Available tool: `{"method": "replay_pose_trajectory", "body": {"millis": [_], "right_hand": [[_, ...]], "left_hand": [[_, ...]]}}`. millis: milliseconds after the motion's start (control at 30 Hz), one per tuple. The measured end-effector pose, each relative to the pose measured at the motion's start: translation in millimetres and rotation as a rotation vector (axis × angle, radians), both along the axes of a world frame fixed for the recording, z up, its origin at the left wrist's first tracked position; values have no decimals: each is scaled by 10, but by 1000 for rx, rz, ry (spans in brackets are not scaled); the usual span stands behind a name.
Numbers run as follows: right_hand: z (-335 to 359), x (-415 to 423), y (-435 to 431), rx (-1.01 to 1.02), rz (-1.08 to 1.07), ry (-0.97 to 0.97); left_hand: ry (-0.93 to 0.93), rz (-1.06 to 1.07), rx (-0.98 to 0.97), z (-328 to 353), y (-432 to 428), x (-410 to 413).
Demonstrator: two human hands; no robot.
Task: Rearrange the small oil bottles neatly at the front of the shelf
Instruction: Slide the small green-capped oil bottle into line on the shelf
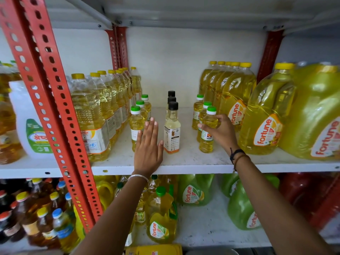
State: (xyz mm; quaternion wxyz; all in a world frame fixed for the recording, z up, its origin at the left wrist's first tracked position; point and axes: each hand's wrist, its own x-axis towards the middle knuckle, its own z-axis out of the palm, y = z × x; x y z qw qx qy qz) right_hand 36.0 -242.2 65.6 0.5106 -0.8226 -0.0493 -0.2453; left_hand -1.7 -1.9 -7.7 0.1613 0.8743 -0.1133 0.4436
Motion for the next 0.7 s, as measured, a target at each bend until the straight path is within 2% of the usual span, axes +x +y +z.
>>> {"method": "replay_pose_trajectory", "body": {"millis": [200, 700], "right_hand": [[-57, -47, -49, 7, 82, 37], [-71, -487, -162, -63, 7, -28]], "left_hand": [[8, 5, 6, -7, 8, 9], [25, -18, 8, -5, -2, 3]]}}
